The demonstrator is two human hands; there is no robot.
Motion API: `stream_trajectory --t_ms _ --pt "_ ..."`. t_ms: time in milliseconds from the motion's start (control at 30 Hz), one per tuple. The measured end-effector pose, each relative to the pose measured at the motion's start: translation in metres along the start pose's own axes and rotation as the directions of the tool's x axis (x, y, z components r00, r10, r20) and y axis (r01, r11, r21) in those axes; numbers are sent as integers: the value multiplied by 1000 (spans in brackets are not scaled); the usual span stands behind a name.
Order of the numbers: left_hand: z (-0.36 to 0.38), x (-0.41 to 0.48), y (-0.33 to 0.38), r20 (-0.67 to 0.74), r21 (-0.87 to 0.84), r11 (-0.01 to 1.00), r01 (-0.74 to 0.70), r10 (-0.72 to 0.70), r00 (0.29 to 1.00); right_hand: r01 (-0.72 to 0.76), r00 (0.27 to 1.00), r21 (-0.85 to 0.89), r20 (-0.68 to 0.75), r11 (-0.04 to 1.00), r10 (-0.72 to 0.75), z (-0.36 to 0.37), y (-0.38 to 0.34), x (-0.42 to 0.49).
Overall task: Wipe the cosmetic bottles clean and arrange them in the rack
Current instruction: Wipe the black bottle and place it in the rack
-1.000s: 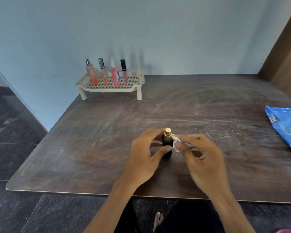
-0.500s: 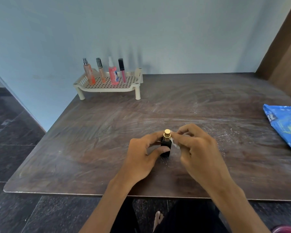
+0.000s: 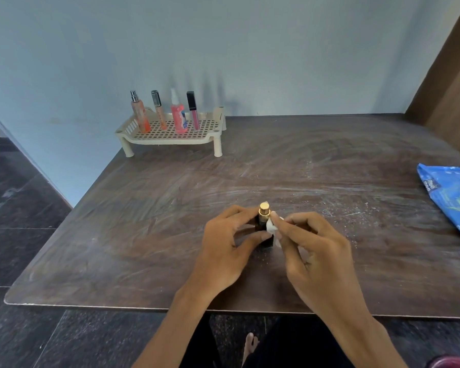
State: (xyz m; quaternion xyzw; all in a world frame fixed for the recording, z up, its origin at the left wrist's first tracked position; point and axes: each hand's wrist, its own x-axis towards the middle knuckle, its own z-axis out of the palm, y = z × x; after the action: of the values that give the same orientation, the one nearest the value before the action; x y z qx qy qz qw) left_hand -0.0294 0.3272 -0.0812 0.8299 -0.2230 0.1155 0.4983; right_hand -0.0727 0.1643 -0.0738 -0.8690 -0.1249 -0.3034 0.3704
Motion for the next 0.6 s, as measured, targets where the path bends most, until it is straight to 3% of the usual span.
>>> stream_trajectory --t_ms 133,400,600 --pt "-4 1 -1 21 -66 998 16 -15 1000 -77 997 134 17 988 75 4 -4 6" --pt "-5 0 1 59 -14 1000 24 -24 998 -22 991 -6 134 1000 22 1 4 31" --pt "-3 -2 0 46 -39 998 40 -39 998 -18 1000 -82 18 996 20 3 -5 3"
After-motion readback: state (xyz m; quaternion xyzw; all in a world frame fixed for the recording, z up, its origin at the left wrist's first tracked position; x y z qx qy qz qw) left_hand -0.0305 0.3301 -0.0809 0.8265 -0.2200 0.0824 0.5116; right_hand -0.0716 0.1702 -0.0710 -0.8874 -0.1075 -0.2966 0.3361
